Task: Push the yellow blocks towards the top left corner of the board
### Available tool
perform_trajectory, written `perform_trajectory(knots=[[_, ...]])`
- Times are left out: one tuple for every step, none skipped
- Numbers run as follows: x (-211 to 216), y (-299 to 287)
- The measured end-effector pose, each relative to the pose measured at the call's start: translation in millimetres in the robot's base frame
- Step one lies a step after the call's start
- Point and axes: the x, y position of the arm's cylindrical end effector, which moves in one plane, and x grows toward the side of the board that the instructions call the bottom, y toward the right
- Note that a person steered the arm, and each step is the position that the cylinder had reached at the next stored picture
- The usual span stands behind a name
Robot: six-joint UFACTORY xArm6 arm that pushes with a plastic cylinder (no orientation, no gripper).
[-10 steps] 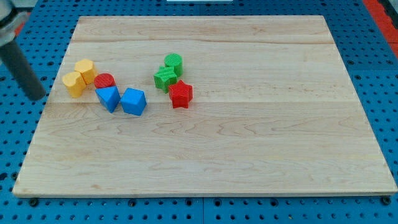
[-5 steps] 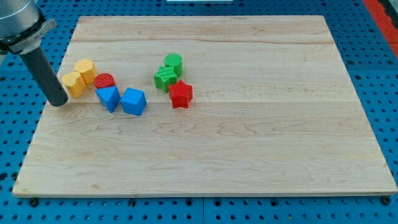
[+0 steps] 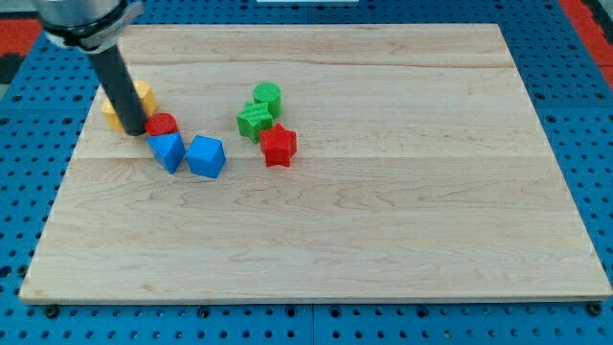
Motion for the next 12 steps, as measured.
perform_trajectory(knots=[[-26, 14], [-6, 34], [0, 22], [15, -3], [21, -37], [6, -63], [-18, -39], [-18, -22], [-34, -10], [-61, -6], [-68, 14], [-109, 18]])
